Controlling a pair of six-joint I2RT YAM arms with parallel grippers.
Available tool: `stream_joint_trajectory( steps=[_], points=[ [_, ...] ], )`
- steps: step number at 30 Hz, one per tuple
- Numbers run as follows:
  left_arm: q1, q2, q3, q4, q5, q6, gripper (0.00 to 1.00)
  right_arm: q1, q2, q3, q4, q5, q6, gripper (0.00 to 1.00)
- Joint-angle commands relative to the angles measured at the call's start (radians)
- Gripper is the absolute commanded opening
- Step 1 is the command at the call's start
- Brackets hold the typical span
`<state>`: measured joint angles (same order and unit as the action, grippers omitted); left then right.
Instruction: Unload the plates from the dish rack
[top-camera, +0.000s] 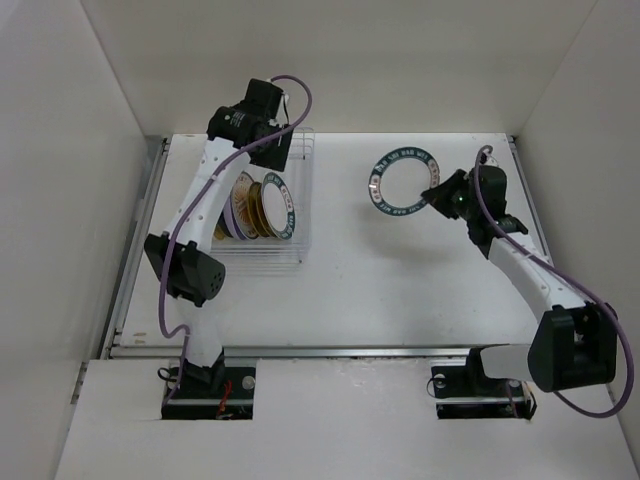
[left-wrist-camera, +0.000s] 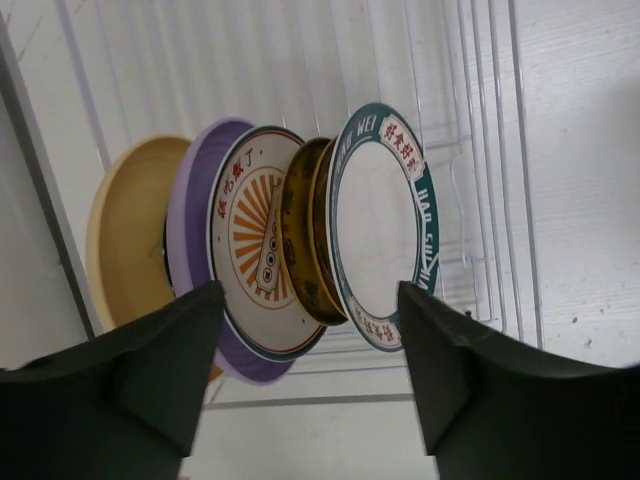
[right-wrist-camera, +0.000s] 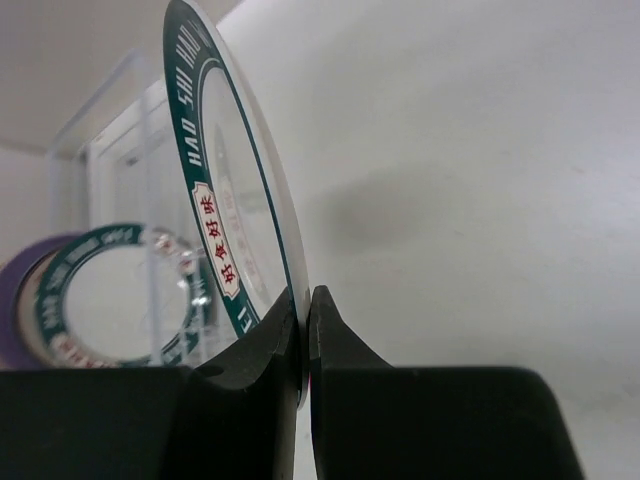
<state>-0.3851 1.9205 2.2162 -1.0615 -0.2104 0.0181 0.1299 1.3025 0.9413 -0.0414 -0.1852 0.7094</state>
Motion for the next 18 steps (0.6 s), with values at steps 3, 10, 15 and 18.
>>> stream_joint_trajectory(
  steps=[3, 10, 15, 18],
  points=[
    [-0.009, 0.075, -0.018, -0.089, -0.024, 0.052, 0.48, -0.033, -0.006, -0.071, -0.112, 0.319, 0.140, 0.00],
    [-0.009, 0.124, -0.038, -0.101, -0.015, 0.054, 0.46, -0.105, 0.027, -0.202, -0.002, 0.326, 0.272, 0.00],
    [-0.009, 0.159, -0.038, -0.123, -0.021, 0.054, 0.48, -0.128, 0.127, -0.211, 0.032, 0.250, 0.312, 0.00],
    [-0.009, 0.181, -0.038, -0.146, -0.012, 0.054, 0.43, -0.151, 0.191, -0.211, 0.061, 0.190, 0.321, 0.15]
  ],
)
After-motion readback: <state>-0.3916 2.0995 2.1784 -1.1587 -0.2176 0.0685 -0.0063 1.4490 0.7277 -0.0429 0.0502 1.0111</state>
